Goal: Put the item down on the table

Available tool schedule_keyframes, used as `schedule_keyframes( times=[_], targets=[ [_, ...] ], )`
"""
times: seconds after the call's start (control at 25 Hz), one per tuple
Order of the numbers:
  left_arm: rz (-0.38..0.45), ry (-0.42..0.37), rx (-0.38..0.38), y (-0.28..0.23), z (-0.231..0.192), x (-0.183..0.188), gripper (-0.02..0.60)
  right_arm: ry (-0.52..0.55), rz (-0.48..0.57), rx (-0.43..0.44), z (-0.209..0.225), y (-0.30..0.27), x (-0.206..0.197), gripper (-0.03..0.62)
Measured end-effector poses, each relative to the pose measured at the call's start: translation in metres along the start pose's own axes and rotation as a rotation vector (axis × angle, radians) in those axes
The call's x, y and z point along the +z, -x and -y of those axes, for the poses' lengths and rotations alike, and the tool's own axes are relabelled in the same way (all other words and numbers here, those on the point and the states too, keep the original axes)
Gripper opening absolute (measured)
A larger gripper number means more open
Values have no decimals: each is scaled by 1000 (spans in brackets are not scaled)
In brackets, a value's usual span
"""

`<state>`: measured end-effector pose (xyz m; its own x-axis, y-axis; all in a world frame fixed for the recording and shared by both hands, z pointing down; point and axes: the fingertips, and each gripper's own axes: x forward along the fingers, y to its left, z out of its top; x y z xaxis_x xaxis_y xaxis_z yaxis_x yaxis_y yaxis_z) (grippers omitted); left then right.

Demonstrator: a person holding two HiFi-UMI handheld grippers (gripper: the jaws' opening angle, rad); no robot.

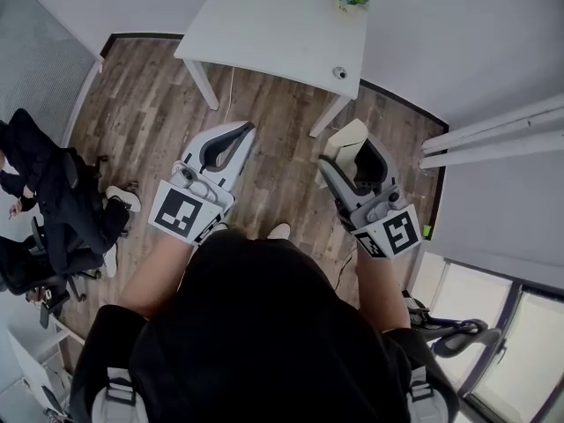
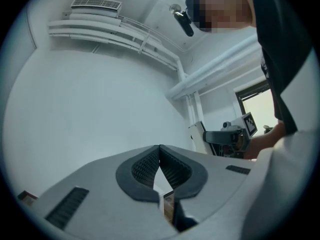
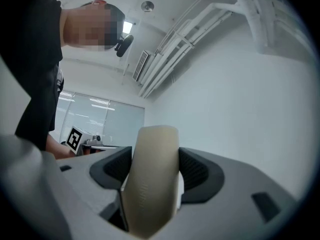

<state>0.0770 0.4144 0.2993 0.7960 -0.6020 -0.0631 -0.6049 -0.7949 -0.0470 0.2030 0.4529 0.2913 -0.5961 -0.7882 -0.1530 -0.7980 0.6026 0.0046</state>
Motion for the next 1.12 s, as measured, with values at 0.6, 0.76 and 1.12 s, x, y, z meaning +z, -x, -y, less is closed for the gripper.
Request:
schedule_keyframes(
  times=[0.6, 0.76, 1.12],
  targets=[
    [-11, 23, 16, -48, -40, -22, -6, -16, -26, 2, 54, -36, -22, 296],
    [2, 31, -12, -63, -74, -24, -6, -17, -44, -24, 68, -70, -27, 296],
    [11, 44, -44, -90, -164, -26, -6, -7, -54, -58, 92, -158, -32, 296]
  ],
)
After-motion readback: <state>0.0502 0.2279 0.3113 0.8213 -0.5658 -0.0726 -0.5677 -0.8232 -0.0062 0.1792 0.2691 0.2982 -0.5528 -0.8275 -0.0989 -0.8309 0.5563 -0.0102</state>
